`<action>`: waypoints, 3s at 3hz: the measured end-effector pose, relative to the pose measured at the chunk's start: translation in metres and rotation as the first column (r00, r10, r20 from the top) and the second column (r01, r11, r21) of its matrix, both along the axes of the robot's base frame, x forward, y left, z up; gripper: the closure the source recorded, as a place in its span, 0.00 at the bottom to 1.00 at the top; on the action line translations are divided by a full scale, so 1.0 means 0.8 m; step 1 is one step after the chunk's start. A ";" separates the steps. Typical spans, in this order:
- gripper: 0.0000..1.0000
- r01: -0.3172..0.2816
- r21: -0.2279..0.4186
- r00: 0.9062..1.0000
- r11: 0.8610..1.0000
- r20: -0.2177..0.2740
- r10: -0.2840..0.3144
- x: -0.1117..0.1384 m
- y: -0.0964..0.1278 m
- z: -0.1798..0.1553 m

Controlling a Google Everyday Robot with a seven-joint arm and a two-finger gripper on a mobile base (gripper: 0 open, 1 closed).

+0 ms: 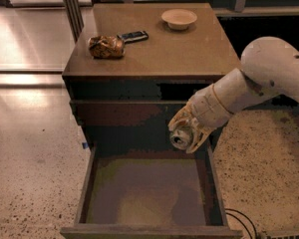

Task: Pick 7up can from middle drawer and place on counter

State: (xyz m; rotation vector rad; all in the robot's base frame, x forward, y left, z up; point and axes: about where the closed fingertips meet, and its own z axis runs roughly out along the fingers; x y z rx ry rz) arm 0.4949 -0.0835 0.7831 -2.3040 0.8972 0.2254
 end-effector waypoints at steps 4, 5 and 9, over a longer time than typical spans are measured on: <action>1.00 -0.223 -0.079 0.924 0.972 0.299 0.236 0.053 0.066 0.220; 1.00 -0.213 -0.099 0.931 0.972 0.282 0.233 0.113 0.055 0.224; 1.00 -0.113 -0.048 0.978 0.992 0.173 0.120 0.272 0.053 0.143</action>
Offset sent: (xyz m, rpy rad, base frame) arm 0.0268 0.0455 0.1468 -0.0451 -0.2546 0.2155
